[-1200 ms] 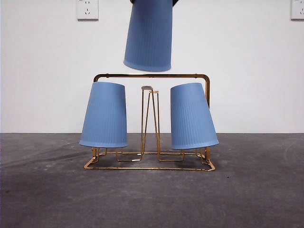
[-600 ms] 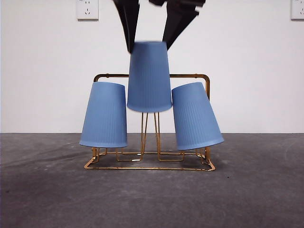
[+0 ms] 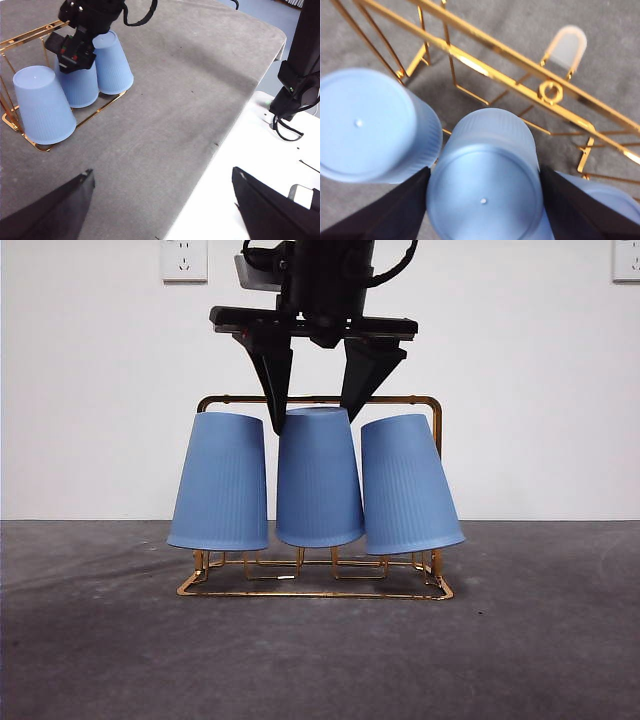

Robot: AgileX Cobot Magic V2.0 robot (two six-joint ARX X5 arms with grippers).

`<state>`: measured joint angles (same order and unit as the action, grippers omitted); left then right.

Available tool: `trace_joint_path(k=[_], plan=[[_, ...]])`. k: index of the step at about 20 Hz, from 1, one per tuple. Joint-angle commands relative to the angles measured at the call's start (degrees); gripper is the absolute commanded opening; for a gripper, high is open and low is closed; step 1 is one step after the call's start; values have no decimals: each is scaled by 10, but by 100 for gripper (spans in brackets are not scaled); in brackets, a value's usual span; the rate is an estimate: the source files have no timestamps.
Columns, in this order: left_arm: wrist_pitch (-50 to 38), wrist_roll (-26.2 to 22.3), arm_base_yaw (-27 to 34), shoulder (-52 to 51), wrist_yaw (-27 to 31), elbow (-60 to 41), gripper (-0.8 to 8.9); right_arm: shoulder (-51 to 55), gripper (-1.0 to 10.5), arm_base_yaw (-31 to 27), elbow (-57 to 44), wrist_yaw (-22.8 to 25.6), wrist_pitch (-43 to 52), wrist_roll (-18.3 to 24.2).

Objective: Pick the top cup and place it on cupholder, pick up the mid cup and place it on cupholder, last pick the bottom cup and place it on cupholder.

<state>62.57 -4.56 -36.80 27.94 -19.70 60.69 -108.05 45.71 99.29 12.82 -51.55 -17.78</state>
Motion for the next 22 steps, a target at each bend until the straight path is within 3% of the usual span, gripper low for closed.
trace_joint_path(k=[1, 4, 9, 15, 18, 22], plan=[[-6, -4, -4, 0, -3, 4, 437, -10, 350, 5, 12, 1, 11, 7], [-6, -4, -4, 0, -3, 4, 437, -7, 448, 5, 13, 1, 4, 7], [-4, -4, -4, 0, -3, 4, 437, 46, 449, 16, 61, 1, -98, 22], [-4, -3, -4, 0, -3, 4, 437, 185, 449, 48, 61, 7, -207, 32], [-5, -4, -4, 0, -3, 4, 437, 271, 448, 75, 14, 14, -222, 32], [-9, -4, -4, 0, -3, 4, 437, 428, 447, 108, -135, 36, -158, 27]])
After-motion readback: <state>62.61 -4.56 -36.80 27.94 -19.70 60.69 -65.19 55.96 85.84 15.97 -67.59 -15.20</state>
